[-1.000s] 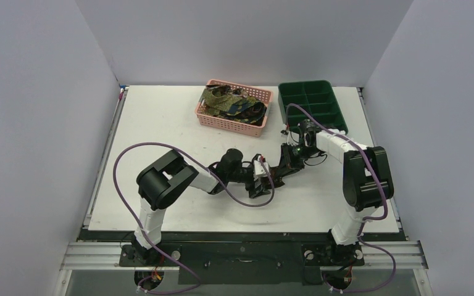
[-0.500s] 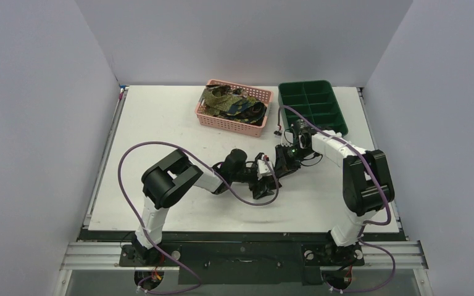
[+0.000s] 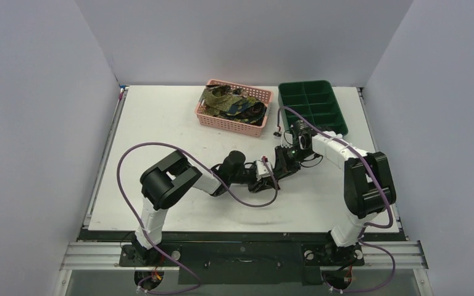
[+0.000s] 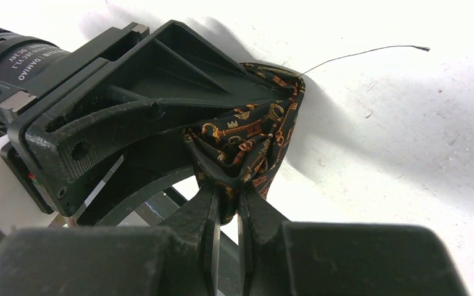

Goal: Roll the ties
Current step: Pick up the tie at the center of the board.

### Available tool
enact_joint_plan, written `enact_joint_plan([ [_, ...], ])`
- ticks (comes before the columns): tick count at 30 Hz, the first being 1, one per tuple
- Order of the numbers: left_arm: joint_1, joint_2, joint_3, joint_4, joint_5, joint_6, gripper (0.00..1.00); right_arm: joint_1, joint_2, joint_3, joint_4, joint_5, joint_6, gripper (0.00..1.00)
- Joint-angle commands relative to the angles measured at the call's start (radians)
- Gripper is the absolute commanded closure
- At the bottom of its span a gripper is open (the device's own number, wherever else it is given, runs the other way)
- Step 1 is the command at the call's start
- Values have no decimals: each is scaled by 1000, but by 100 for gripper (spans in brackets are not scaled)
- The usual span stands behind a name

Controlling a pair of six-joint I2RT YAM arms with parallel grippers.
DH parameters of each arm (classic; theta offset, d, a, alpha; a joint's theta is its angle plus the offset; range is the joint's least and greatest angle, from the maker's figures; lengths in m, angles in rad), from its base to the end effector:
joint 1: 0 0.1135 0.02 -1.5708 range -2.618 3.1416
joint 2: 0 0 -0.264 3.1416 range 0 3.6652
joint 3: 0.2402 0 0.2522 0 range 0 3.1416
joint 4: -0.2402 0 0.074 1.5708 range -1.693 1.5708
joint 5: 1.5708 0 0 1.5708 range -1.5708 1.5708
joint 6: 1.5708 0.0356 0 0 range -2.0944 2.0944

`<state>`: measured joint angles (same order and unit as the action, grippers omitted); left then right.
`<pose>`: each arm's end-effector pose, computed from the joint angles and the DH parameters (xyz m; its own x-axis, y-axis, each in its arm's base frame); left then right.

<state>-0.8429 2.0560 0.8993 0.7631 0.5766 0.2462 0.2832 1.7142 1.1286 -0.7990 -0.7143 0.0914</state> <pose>0.2467 -0.3060 0.1071 -0.0133 0.3220 -0.9466 0.9941 0.1066 0.0223 0.2947 0.1101 0.1902 -0.9695 -0.2103 -0.1256 -0.2401 0.7138 0.6580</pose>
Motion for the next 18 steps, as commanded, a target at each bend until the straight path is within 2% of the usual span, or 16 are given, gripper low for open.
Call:
enact_joint_plan([
  [1, -4, -47, -41, -48, 32, -8, 66, -24, -63, -3, 11, 35, -33, 100],
  [2, -4, -52, -43, -50, 31, -12, 36, -27, -64, -4, 9, 38, -37, 100],
  [3, -3, -64, -50, -48, 26, -16, 22, -34, -67, -3, 1, 44, -47, 100],
  [4, -3, -71, -55, -37, 20, -23, 3, -36, -69, -1, -4, 47, -53, 100],
  [5, -2, -87, -64, -34, 12, -27, 0, -41, -73, 3, -14, 55, -66, 100],
  [11, 23, -218, -91, -79, 10, -48, 3, -56, -104, 58, -114, 135, -148, 100],
  [18, 58, -405, -129, -300, 17, -32, 3, -124, -139, 215, -304, 266, -283, 100],
])
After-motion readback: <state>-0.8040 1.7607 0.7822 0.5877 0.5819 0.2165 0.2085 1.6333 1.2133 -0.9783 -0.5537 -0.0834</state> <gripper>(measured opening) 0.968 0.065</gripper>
